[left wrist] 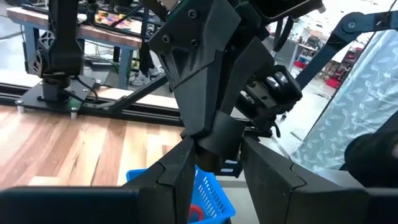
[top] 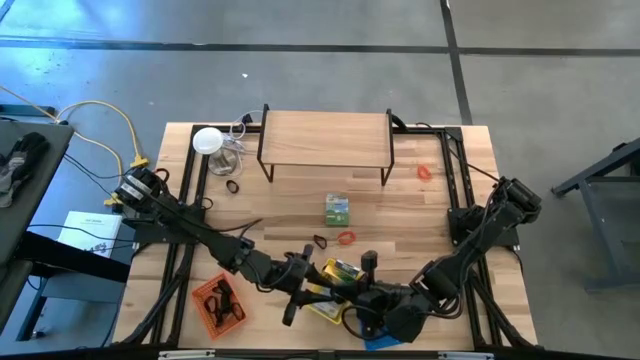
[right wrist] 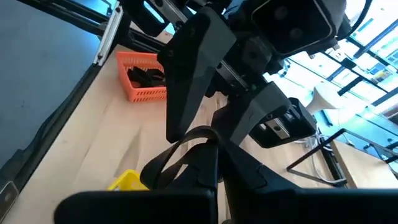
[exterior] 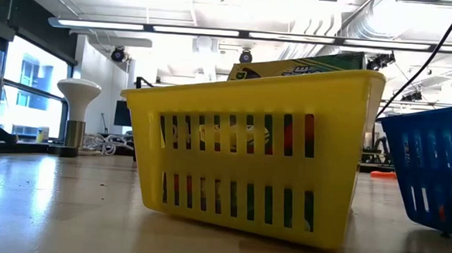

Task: Pick & Place Office Desk Supplies
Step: Put the bottom right black rubber band into the orange bin

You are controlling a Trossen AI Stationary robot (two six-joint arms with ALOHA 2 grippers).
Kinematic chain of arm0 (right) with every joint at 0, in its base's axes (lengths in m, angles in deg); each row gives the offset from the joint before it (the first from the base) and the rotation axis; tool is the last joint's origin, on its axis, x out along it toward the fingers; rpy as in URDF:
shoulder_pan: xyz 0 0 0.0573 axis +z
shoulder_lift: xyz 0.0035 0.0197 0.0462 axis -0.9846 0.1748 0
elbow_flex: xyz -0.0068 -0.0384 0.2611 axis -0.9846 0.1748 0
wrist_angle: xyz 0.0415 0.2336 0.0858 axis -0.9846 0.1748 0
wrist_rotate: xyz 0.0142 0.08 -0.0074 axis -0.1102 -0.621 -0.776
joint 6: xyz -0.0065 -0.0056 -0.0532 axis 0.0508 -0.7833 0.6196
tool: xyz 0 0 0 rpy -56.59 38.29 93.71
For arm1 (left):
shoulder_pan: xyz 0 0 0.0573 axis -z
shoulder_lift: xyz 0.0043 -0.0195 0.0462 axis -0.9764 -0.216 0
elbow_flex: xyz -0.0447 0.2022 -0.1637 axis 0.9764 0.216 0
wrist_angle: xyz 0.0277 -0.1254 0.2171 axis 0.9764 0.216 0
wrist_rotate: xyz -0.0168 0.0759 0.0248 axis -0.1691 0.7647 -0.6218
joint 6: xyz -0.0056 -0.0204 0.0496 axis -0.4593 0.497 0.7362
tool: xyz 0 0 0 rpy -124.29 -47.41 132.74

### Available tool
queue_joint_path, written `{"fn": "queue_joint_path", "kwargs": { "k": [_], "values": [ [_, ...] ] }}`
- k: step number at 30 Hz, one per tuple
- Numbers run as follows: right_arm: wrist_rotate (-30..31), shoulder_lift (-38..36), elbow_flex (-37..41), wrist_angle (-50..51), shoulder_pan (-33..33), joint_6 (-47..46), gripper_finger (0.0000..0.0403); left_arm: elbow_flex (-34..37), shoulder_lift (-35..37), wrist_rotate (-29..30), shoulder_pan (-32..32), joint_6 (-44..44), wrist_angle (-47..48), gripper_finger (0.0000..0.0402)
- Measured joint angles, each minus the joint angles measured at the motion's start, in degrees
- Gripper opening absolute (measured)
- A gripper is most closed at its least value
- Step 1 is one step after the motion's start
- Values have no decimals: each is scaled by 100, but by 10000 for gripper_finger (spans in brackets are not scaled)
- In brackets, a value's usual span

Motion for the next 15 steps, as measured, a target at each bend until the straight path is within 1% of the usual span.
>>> {"fn": "queue_joint_path", "kwargs": {
  "k": [1, 5, 9, 13, 15],
  "values": [
    [60, 0, 0, -15, 0, -1, 2, 0, 0, 9, 2, 30, -6, 125],
    [659, 0, 0, -24, 17, -28, 2, -2, 0, 20, -89, 59, -68, 125],
    [869, 0, 0, -34, -10, -29, 2, -2, 0, -149, -118, 57, -31, 125],
    [1192, 2, 0, 0, -24, -91, 2, -11, 0, -145, -109, 66, -76, 125],
    [1101, 2, 0, -2, -33, -109, 2, -11, 0, -117, -117, 66, -137, 125]
  ]
}}
